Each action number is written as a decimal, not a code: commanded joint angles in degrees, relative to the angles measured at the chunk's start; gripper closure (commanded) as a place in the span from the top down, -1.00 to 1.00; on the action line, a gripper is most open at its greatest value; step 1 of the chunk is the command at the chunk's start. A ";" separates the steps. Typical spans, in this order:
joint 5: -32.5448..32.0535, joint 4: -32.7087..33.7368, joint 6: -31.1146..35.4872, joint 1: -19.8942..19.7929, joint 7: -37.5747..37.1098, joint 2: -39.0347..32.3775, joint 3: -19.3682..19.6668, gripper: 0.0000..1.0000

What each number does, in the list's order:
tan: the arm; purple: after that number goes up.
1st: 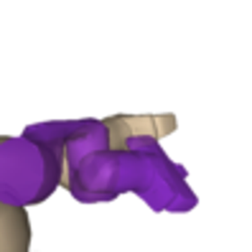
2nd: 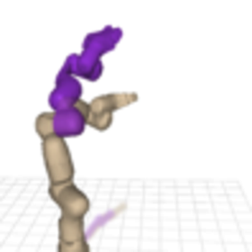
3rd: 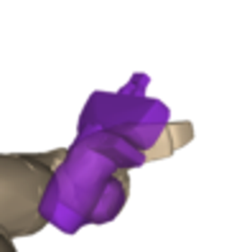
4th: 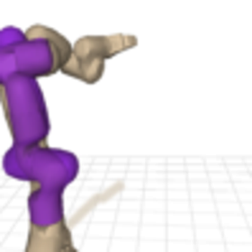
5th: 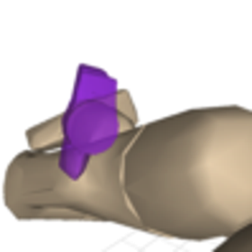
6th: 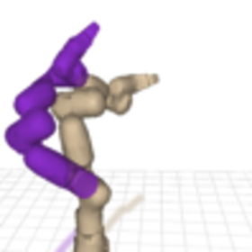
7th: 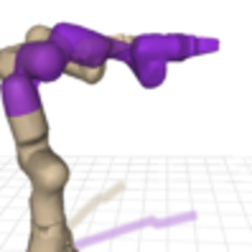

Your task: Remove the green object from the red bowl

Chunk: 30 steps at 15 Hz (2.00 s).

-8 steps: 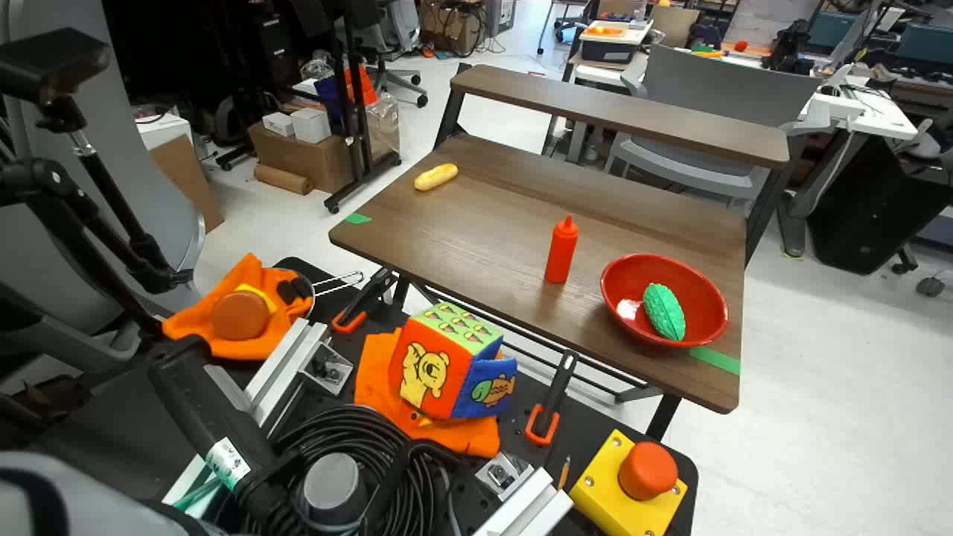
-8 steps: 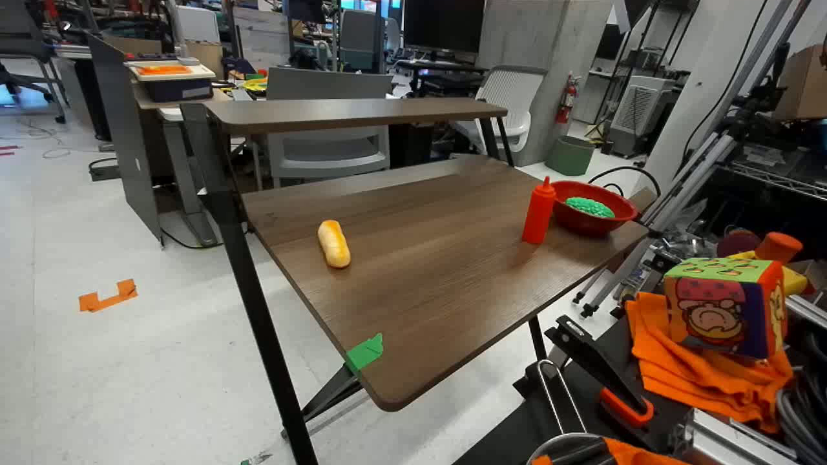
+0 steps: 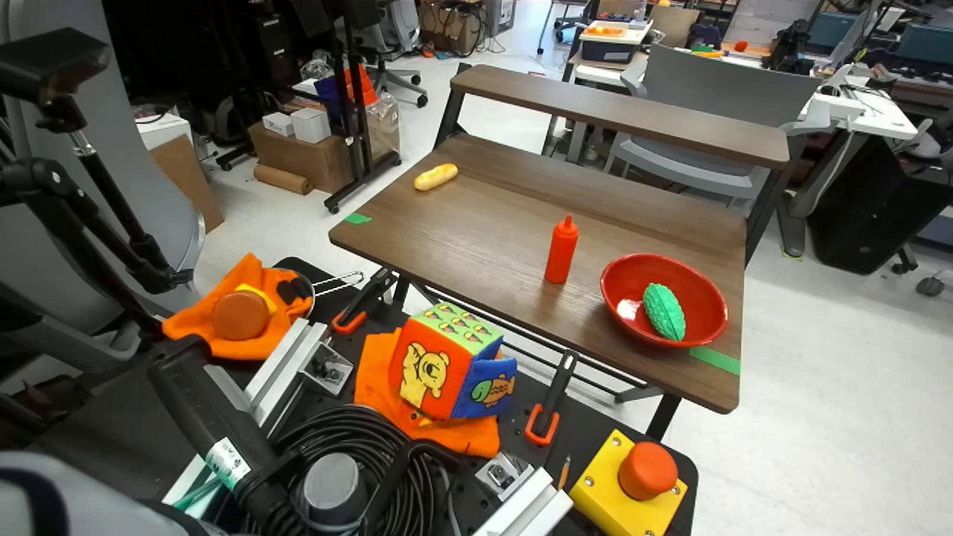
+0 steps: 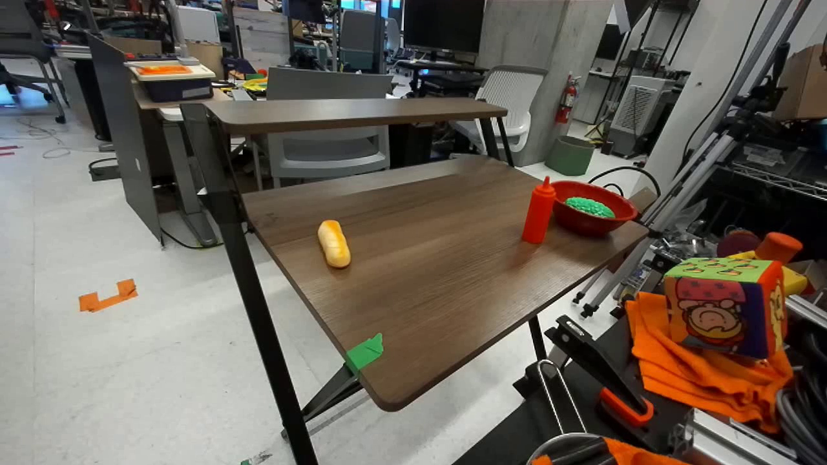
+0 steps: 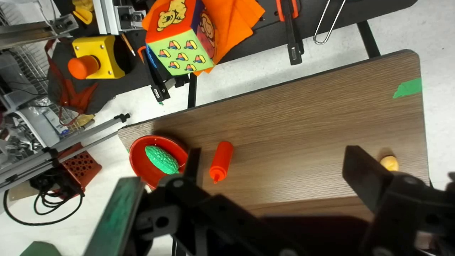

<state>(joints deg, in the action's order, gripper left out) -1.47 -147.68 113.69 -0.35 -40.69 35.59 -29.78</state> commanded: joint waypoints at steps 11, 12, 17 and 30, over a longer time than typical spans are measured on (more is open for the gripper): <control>-15.03 9.92 4.75 -6.01 20.61 -16.01 23.46 1.00; -14.78 11.08 5.60 -6.36 23.30 -17.86 25.30 1.00; -11.08 17.14 12.24 -6.85 38.67 -29.27 33.68 1.00; -6.43 26.78 24.95 -9.28 66.28 -55.14 35.81 1.00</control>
<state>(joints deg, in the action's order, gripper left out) -7.29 -124.13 137.29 -8.14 20.53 -14.86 7.02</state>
